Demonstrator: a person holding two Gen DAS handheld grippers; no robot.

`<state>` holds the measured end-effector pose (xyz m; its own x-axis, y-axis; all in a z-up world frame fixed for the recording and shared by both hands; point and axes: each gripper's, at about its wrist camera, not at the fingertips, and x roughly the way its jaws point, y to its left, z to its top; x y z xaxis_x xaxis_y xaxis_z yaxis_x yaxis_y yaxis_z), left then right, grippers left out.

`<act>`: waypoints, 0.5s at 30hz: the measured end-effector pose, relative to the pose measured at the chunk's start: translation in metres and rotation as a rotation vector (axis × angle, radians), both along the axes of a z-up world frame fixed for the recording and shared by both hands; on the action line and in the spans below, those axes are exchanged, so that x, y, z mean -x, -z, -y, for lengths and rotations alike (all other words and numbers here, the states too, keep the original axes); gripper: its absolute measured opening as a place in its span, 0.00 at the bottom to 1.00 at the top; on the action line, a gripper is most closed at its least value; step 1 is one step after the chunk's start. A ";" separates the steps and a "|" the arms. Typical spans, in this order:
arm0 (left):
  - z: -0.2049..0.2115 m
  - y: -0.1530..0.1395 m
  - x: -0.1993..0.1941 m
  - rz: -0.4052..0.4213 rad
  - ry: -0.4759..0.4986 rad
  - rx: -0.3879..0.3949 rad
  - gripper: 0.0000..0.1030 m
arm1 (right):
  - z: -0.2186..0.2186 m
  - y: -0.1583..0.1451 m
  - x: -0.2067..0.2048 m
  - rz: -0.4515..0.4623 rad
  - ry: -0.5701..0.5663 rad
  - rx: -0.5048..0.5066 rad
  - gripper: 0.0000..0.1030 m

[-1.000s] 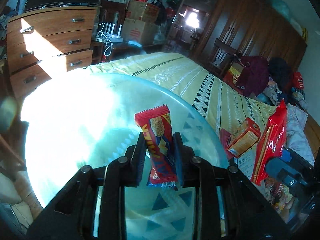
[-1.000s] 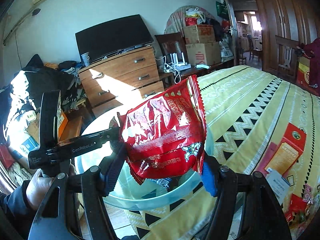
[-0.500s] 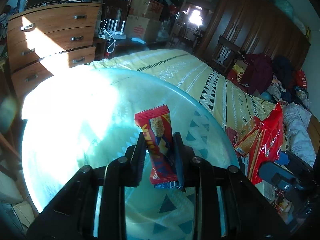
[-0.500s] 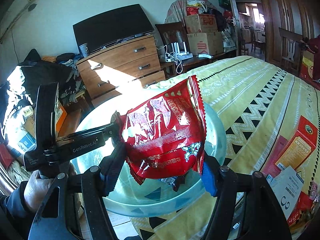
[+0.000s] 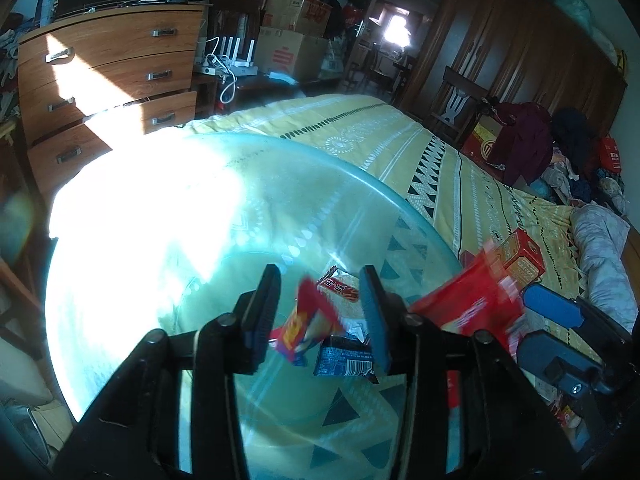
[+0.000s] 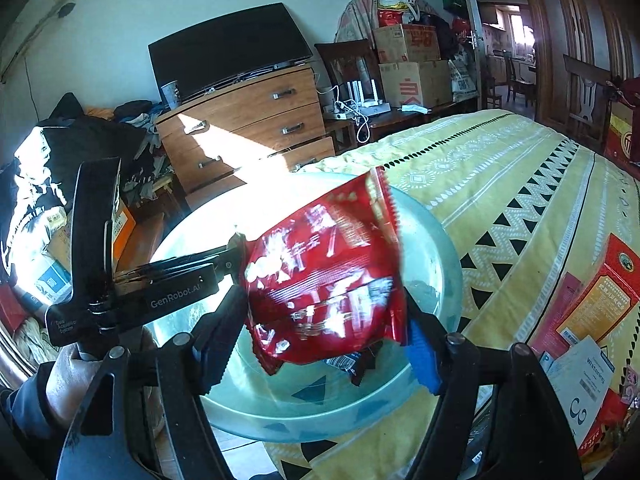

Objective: Organize snacks
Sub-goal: 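Carry both items over the glass bowl and open both tools, then move both open tools back over the snack pile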

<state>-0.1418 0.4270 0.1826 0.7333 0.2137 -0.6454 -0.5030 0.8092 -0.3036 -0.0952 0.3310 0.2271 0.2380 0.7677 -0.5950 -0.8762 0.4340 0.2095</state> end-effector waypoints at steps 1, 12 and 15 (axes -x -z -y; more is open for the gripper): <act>0.000 -0.001 0.001 0.005 -0.006 -0.006 0.58 | 0.000 -0.001 0.000 0.001 0.000 -0.002 0.79; 0.007 -0.004 0.001 -0.027 -0.029 -0.063 0.72 | 0.022 0.000 0.006 -0.008 0.025 -0.014 0.84; 0.026 -0.014 0.002 -0.013 -0.012 -0.122 0.73 | 0.049 -0.002 0.013 0.039 0.065 -0.010 0.85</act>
